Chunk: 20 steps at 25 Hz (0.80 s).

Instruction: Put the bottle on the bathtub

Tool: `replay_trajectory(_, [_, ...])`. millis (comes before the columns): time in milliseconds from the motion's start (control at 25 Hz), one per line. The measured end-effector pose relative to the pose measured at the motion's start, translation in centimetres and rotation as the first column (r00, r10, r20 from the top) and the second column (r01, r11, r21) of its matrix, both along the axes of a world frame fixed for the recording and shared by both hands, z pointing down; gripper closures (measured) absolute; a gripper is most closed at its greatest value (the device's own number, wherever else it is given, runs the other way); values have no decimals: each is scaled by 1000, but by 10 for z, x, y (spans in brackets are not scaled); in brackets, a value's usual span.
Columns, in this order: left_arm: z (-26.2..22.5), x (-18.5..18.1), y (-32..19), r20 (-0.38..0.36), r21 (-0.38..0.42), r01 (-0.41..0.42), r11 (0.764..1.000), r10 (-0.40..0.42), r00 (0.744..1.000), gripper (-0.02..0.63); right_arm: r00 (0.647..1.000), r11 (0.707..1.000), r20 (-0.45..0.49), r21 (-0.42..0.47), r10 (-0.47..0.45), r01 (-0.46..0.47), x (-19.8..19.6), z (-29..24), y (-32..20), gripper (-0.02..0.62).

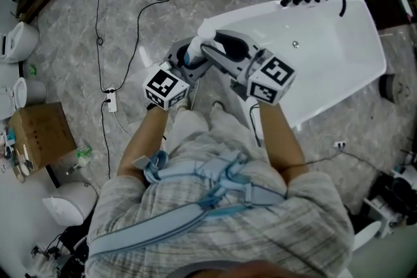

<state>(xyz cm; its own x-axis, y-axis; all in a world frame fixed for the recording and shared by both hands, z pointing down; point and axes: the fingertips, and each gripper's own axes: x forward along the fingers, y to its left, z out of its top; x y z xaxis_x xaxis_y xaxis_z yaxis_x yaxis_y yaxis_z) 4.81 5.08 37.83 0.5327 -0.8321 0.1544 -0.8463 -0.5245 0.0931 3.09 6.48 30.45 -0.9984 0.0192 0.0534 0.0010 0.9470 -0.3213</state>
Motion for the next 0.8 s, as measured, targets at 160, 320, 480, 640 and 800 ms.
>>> replay_trajectory(160, [3, 6, -3, 35, -8, -22, 1000, 22, 999, 379, 1000, 1000, -18, -5, -5, 5, -3, 1, -1, 474])
replay_trajectory(320, [7, 12, -2, 50, -13, -45, 999, 45, 998, 379, 1000, 1000, -24, 13, 18, -17, -5, 3, -3, 474])
replay_trajectory(480, [5, 16, -5, 46, -11, -58, 998, 58, 997, 379, 999, 999, -15, 22, 49, -49, -2, 2, -8, 474])
replay_trajectory(640, [7, 20, -6, 57, -10, -69, 998, 69, 996, 379, 999, 999, -10, -9, 50, -50, 2, 4, -12, 476])
replay_trajectory(800, [8, 26, -8, 64, -4, -88, 996, 88, 994, 379, 998, 997, 7, -41, 63, -63, 8, 4, -14, 477])
